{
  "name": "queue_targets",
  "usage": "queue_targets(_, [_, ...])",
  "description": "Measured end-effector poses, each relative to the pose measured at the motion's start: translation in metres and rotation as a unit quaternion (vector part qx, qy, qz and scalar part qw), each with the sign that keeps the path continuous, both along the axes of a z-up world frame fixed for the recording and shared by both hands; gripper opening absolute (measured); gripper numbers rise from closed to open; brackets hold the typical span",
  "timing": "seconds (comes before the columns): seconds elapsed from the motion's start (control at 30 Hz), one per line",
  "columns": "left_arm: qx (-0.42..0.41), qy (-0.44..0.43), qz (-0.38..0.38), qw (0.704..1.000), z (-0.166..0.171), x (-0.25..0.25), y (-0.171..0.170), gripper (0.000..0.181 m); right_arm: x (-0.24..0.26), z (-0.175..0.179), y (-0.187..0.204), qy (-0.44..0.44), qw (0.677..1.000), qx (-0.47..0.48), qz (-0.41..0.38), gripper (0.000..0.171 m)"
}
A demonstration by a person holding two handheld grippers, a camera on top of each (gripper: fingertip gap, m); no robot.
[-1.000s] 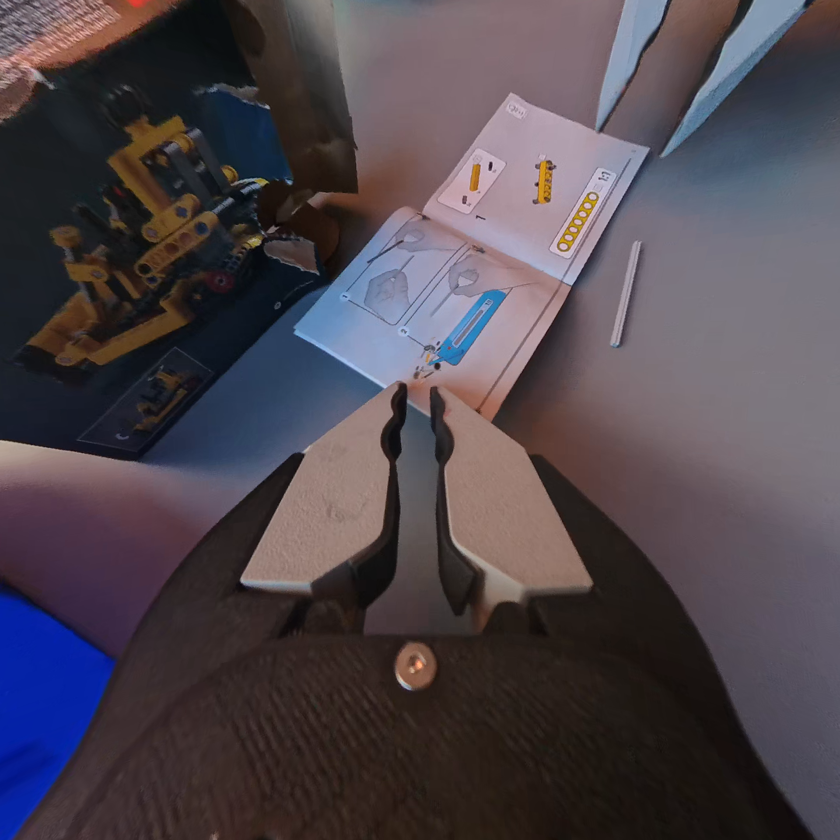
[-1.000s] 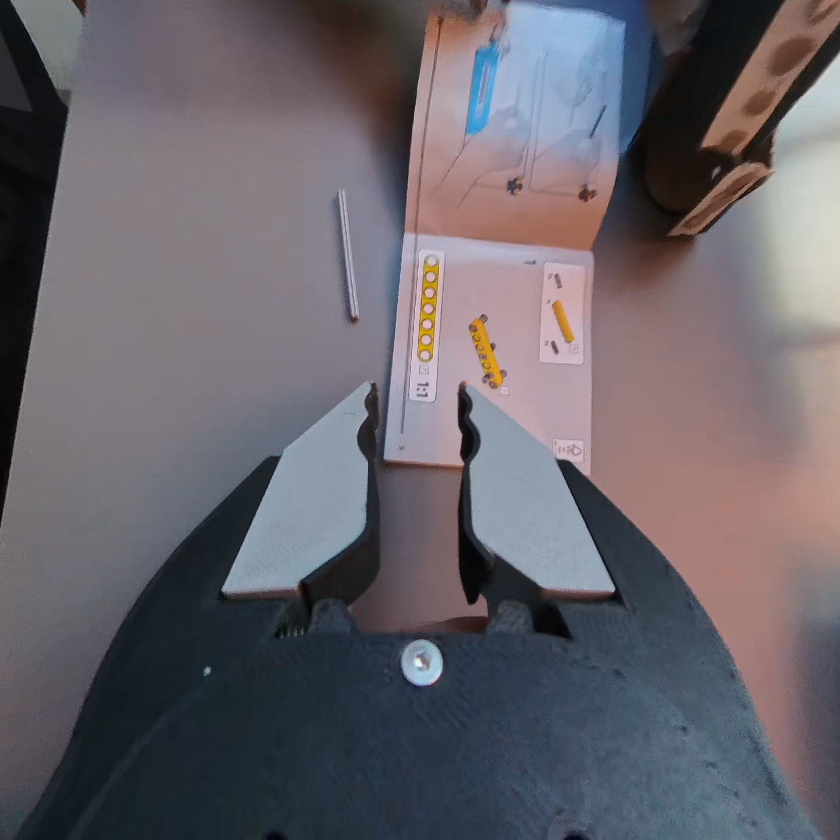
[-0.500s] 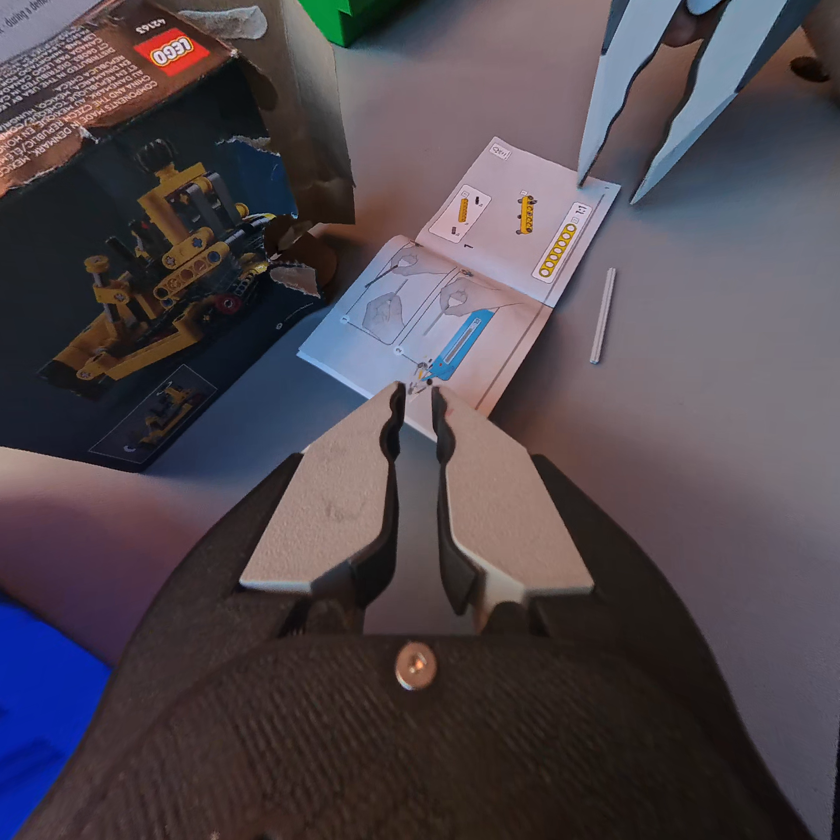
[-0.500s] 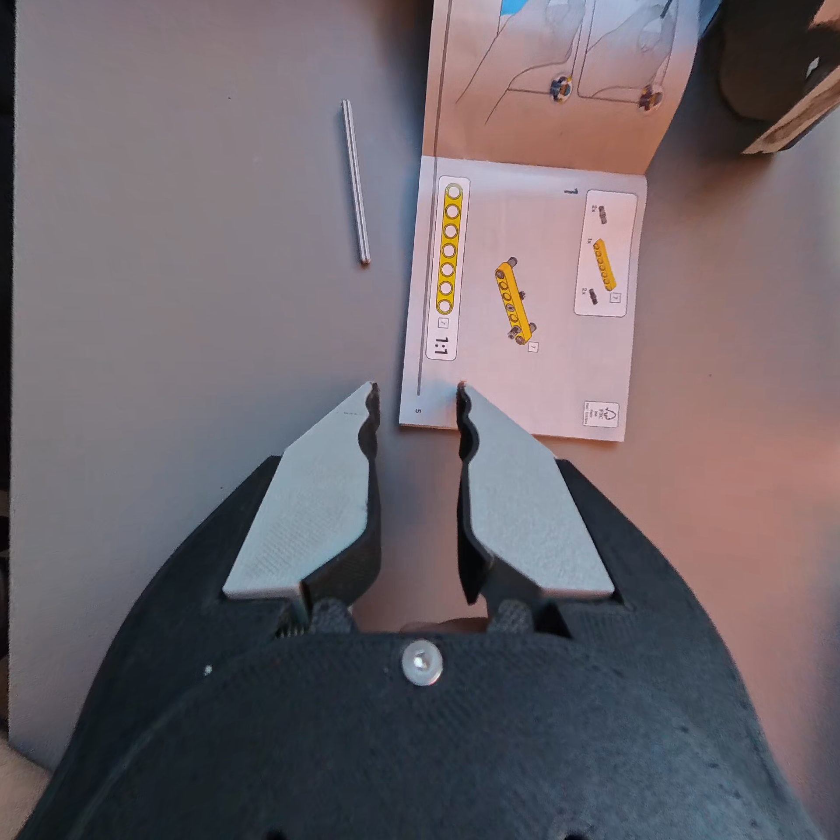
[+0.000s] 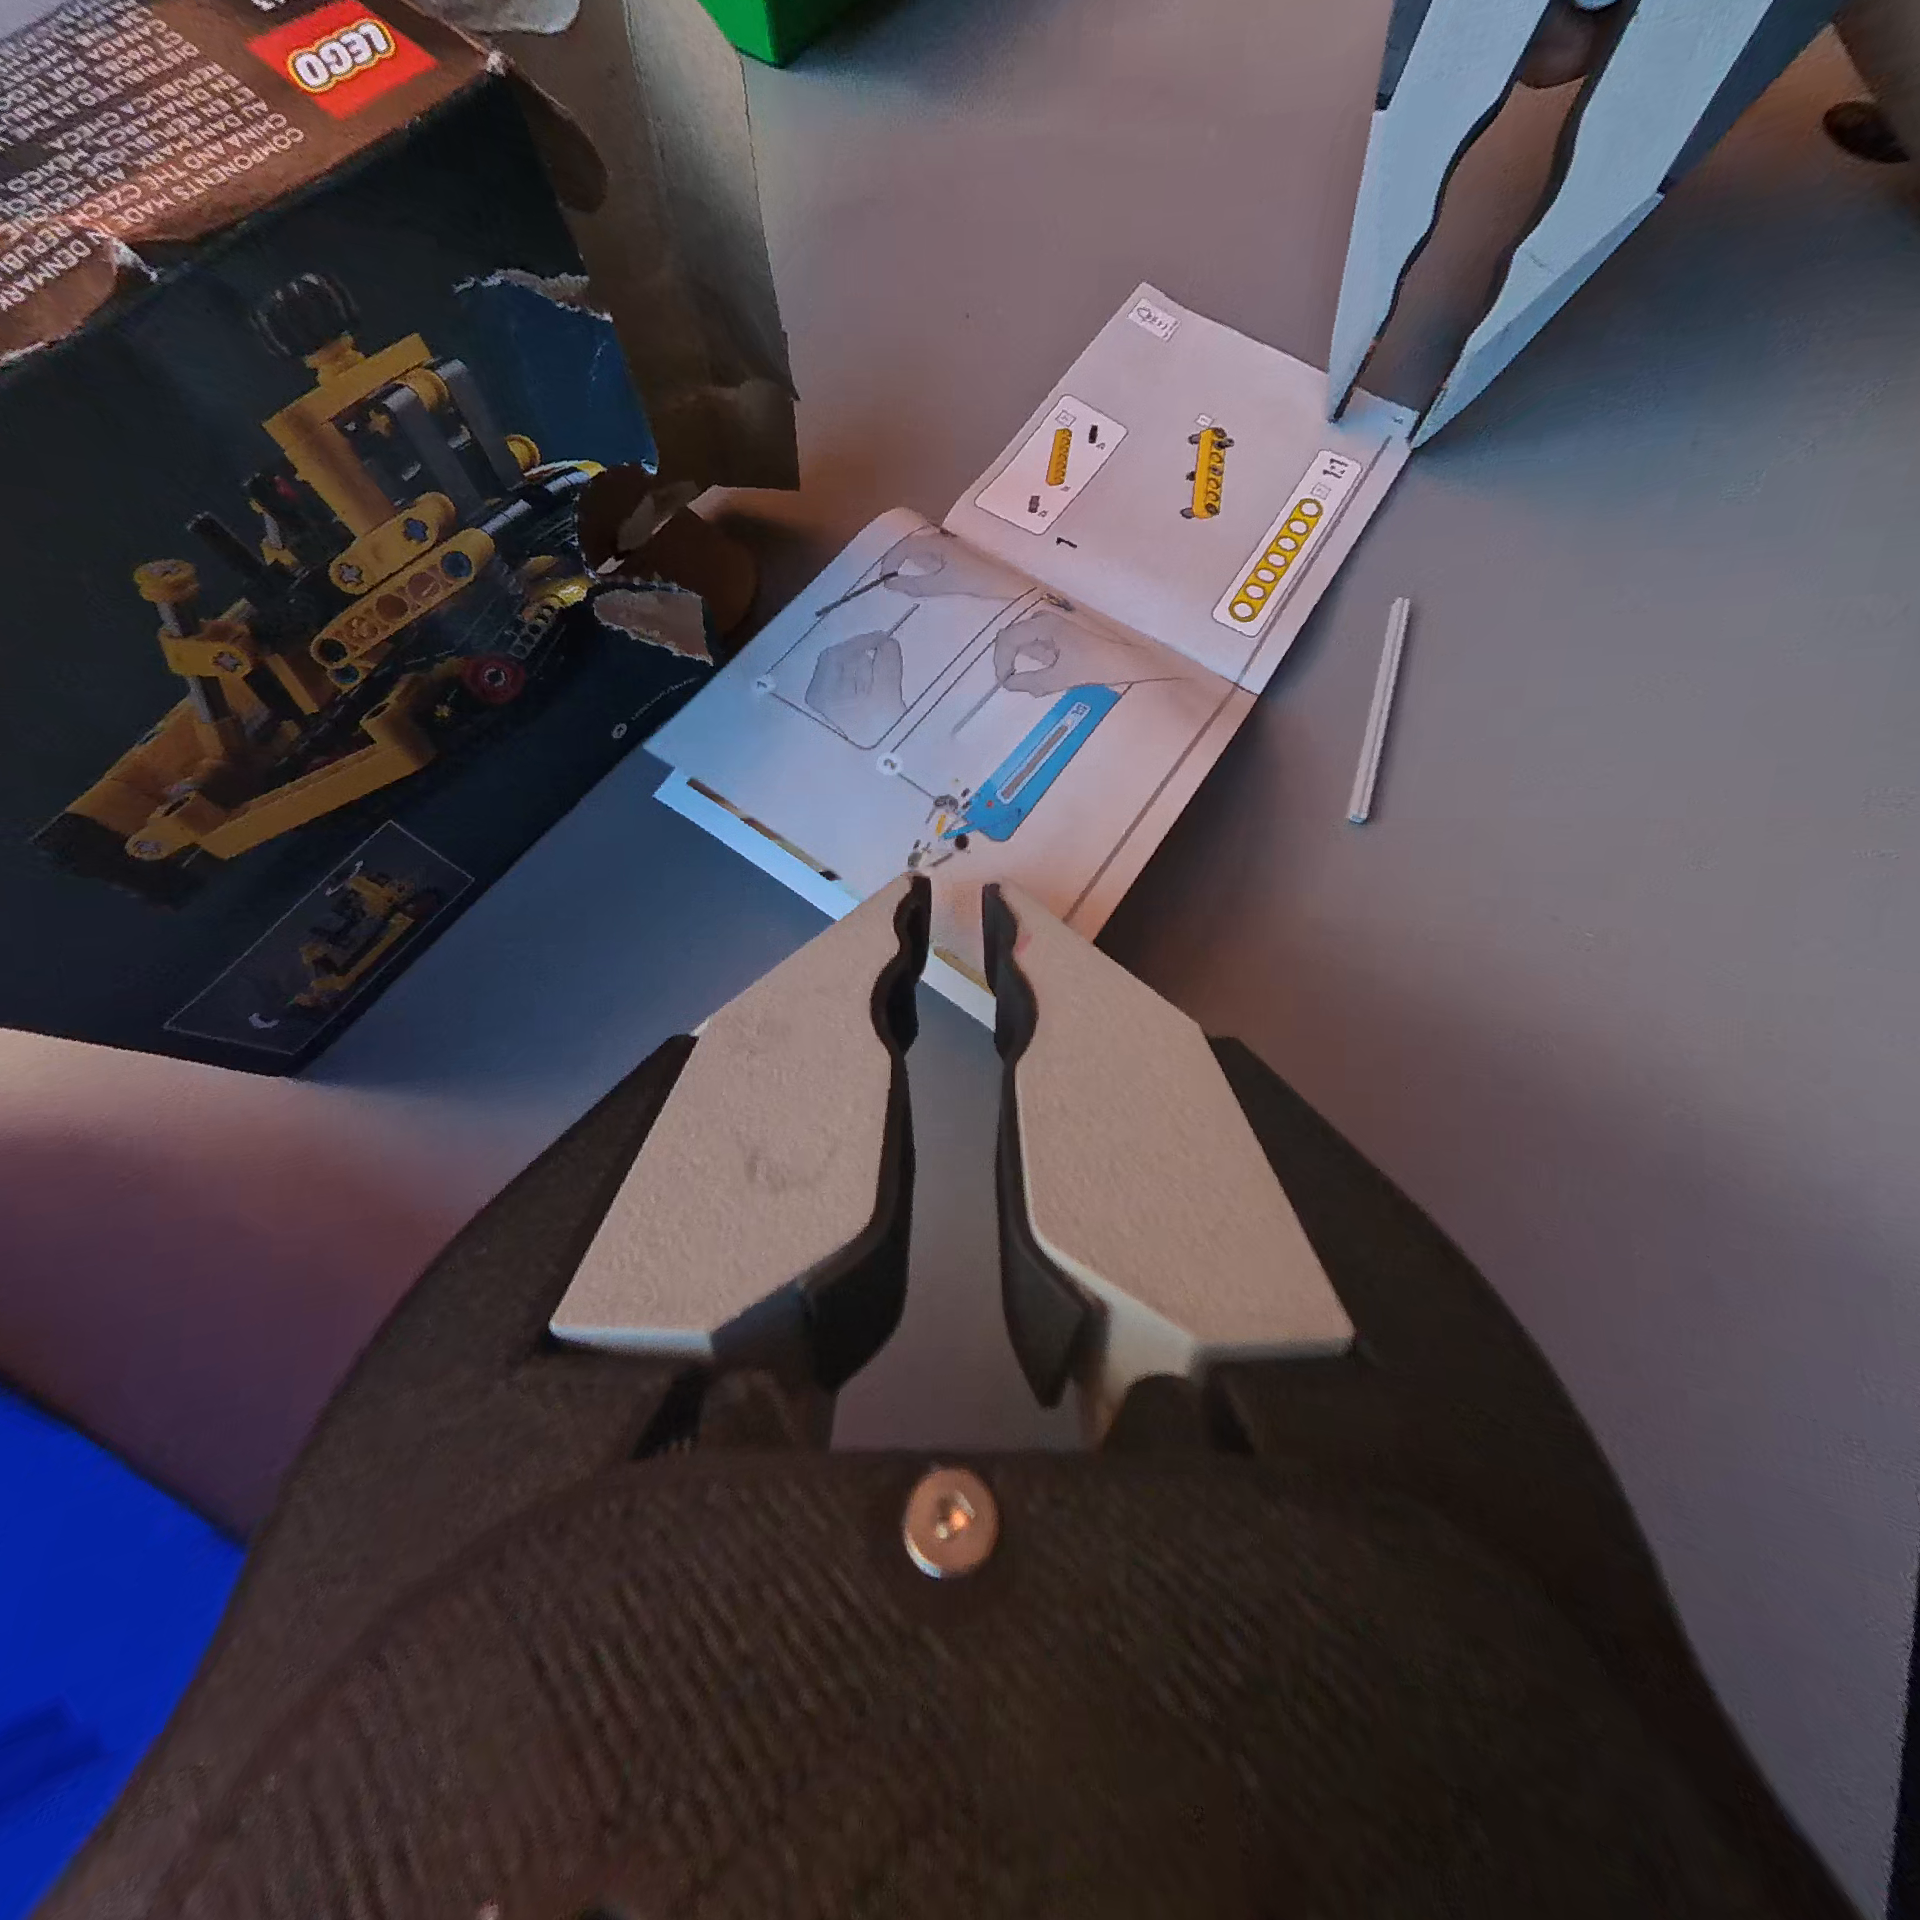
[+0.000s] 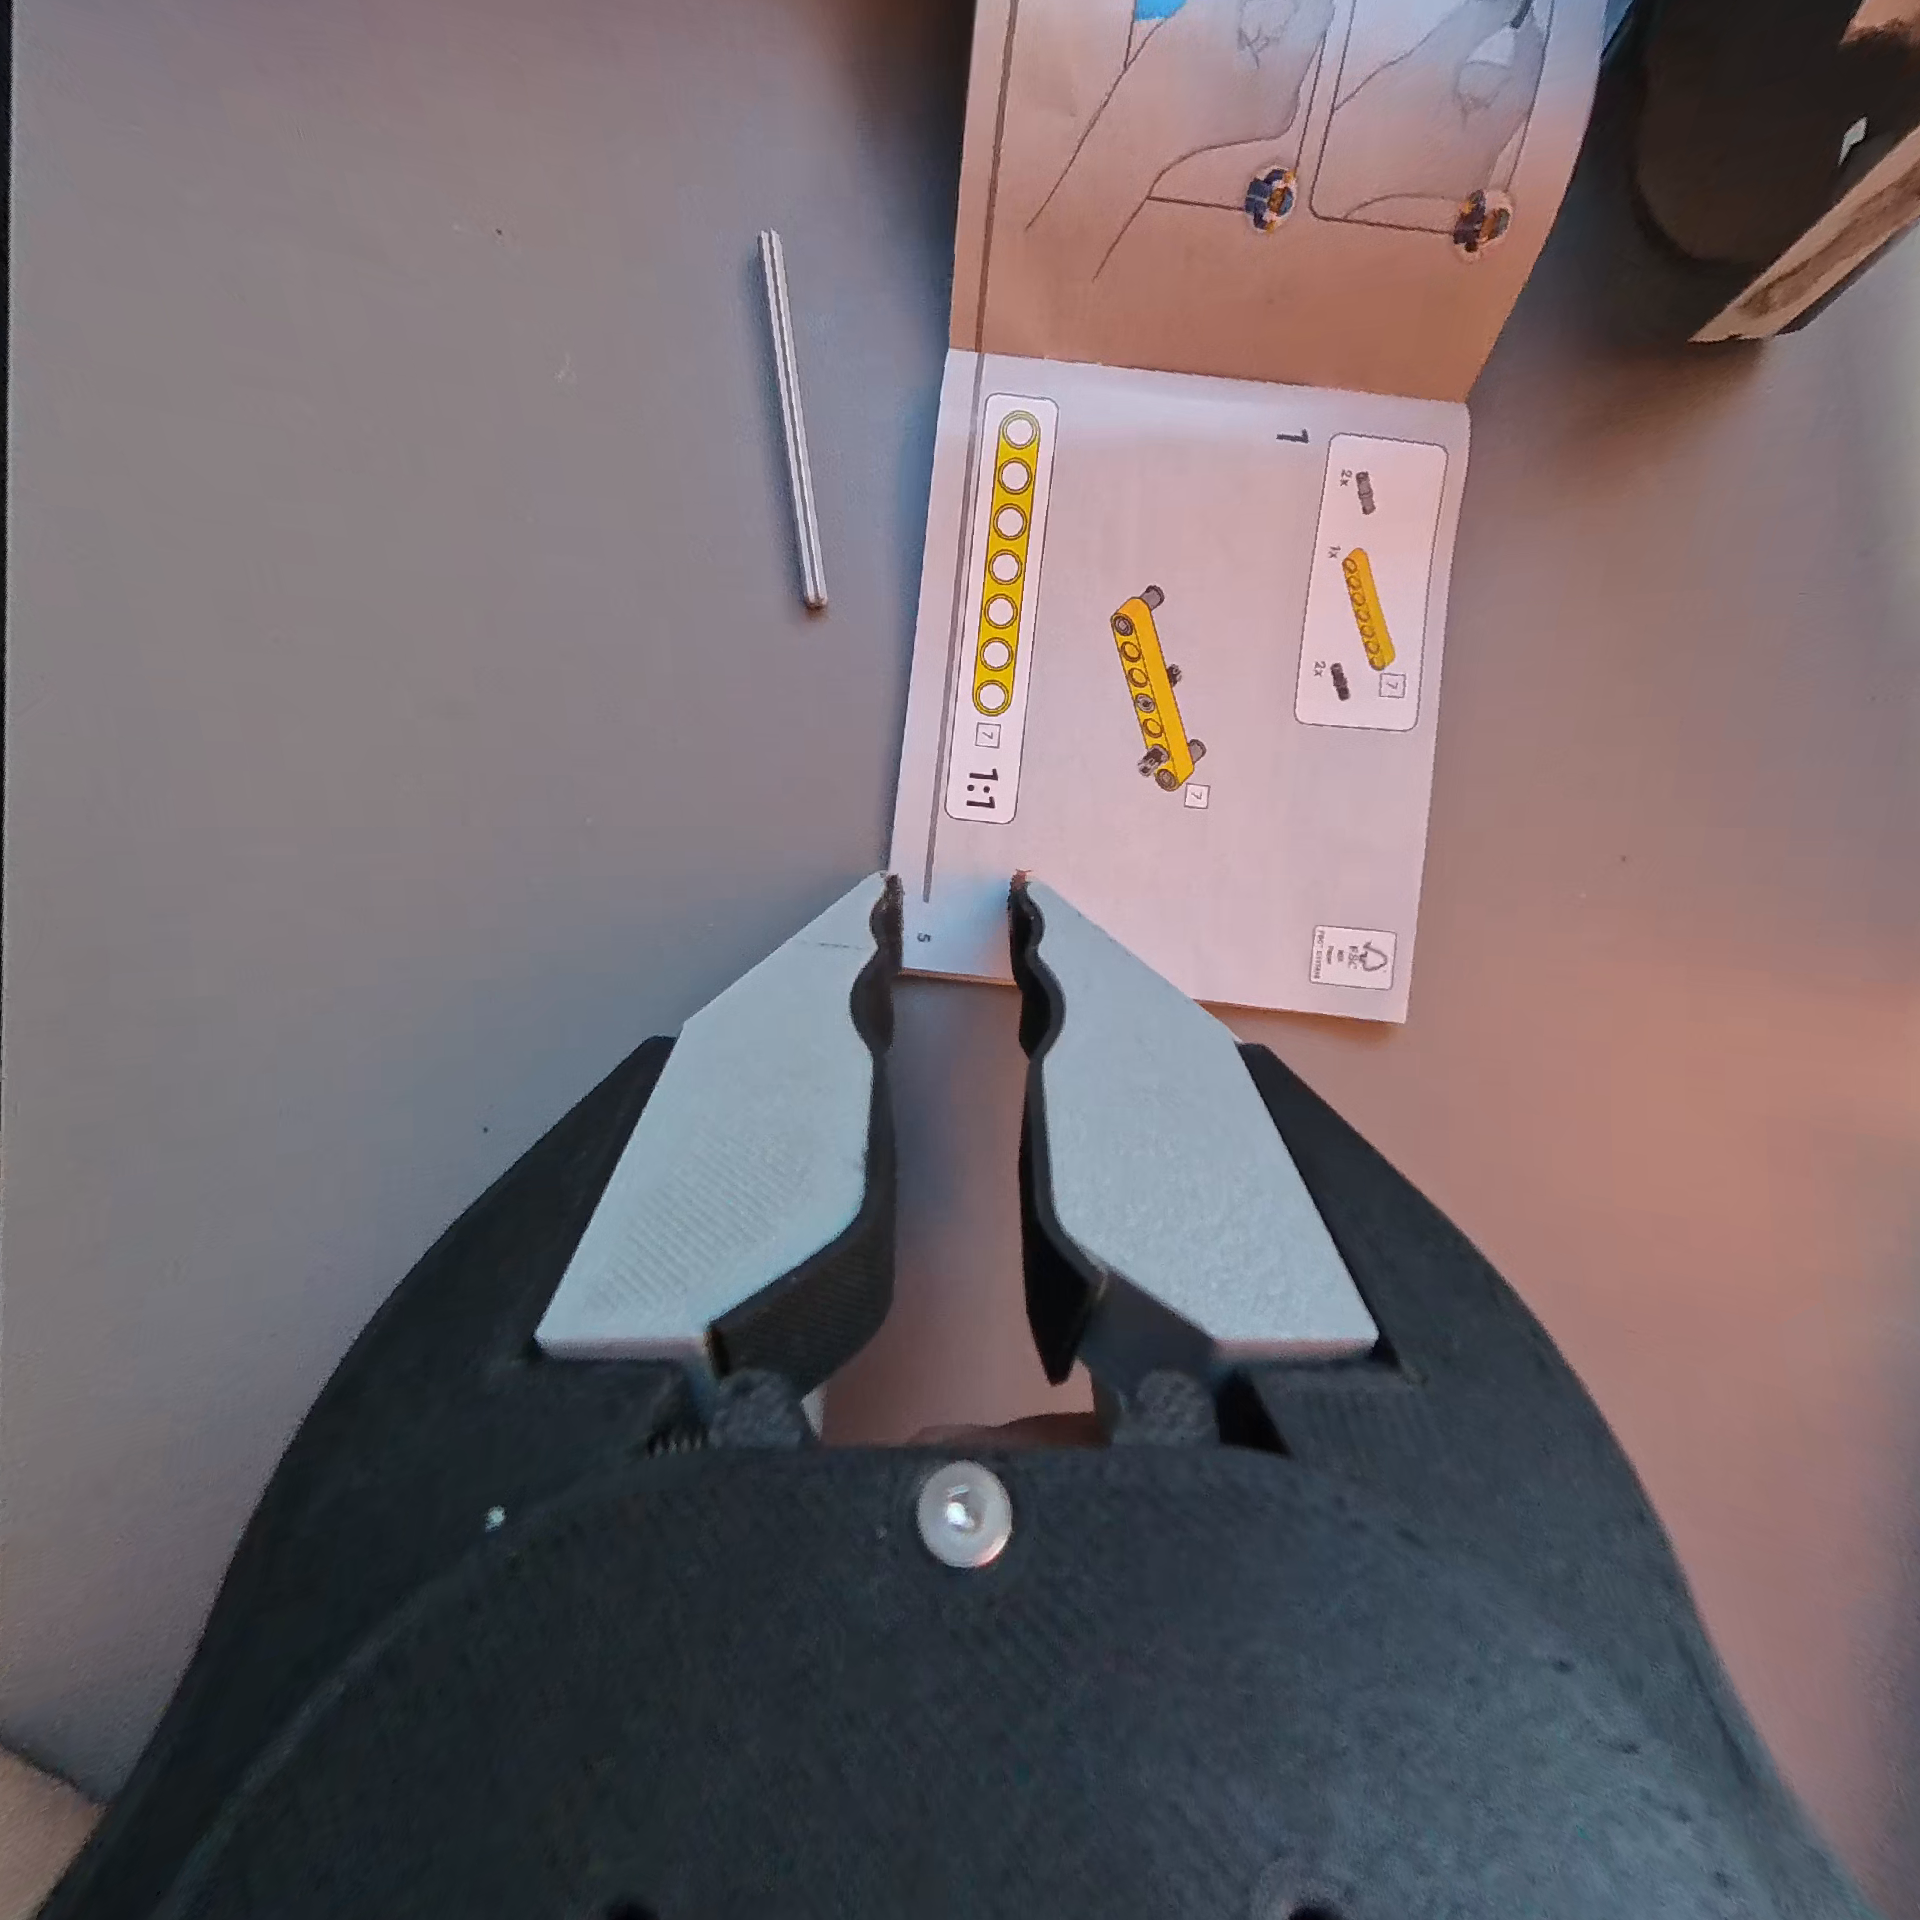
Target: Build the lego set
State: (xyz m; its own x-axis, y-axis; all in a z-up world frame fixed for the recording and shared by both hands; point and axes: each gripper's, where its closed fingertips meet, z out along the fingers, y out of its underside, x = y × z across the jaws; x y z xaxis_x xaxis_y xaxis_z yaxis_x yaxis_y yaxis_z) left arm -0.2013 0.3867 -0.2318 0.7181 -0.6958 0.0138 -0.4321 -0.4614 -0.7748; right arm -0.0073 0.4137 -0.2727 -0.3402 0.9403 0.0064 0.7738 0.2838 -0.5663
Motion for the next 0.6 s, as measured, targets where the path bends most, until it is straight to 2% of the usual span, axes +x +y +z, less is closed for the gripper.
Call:
queue_targets(0.27, [0.000, -0.001, 0.006, 1.000, -0.0001, -0.0024, 0.0017, 0.006, -0.0030, 0.0034, -0.0012, 0.010, 1.000, 0.009, 0.004, 0.026])
queue_targets(0.6, [0.001, 0.014, 0.016, 1.000, -0.0035, -0.0058, 0.0039, 0.005, -0.0044, -0.0004, -0.0026, 0.004, 1.000, 0.016, 0.008, 0.023])
